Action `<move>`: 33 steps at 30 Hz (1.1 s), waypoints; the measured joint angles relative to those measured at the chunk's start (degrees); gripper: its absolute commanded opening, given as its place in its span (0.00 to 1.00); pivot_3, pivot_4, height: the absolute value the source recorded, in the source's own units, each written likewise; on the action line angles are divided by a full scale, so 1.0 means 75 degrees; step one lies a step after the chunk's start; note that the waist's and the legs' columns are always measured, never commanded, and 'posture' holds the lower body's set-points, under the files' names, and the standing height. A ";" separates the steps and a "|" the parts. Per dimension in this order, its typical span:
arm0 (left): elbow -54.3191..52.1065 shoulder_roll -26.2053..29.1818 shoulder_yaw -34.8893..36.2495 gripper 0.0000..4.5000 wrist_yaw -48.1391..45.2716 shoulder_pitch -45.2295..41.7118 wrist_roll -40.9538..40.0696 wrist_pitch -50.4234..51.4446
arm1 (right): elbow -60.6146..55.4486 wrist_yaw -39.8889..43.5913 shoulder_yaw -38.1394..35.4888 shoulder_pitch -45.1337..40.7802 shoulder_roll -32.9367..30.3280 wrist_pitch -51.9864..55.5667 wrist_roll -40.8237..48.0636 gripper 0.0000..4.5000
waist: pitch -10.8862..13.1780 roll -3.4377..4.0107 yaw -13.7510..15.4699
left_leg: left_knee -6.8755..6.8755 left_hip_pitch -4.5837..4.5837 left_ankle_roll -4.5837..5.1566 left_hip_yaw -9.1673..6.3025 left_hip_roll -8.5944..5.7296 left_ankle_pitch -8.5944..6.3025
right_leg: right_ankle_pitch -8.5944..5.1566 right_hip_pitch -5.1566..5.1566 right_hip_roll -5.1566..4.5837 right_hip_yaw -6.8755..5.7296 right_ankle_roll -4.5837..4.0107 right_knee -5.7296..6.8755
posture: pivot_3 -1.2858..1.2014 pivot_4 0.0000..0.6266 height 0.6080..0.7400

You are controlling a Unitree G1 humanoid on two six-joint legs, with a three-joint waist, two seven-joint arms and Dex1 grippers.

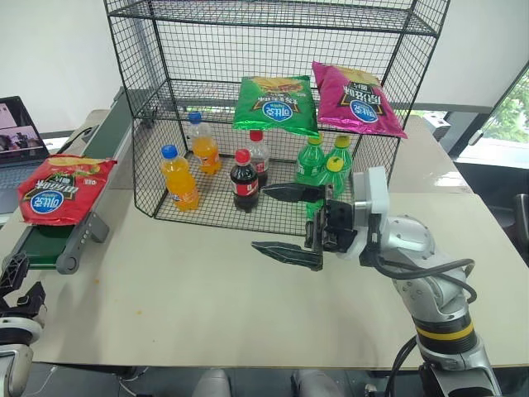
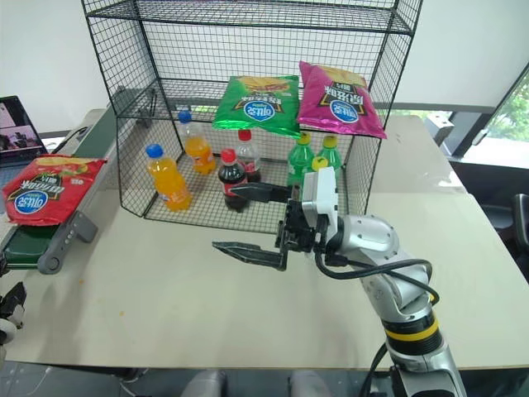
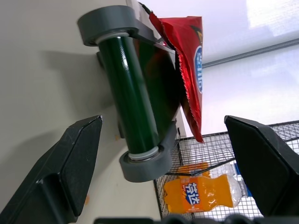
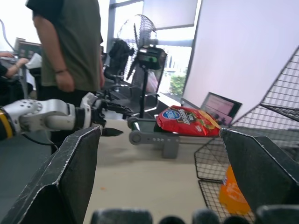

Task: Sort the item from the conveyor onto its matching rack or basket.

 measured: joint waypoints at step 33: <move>-0.0087 0.0420 0.0628 0.06 -0.0562 0.0266 0.0046 -0.0061 | 0.0799 0.1334 0.0209 0.0141 0.0195 -0.1185 -0.0382 1.00 | 0.0007 0.0004 -0.0021 | -0.0022 0.0000 -0.0011 0.0000 0.0003 0.0004 | -0.0007 -0.0007 0.0000 -0.0003 -0.0007 -0.0017 | 0.52 0.24 1.00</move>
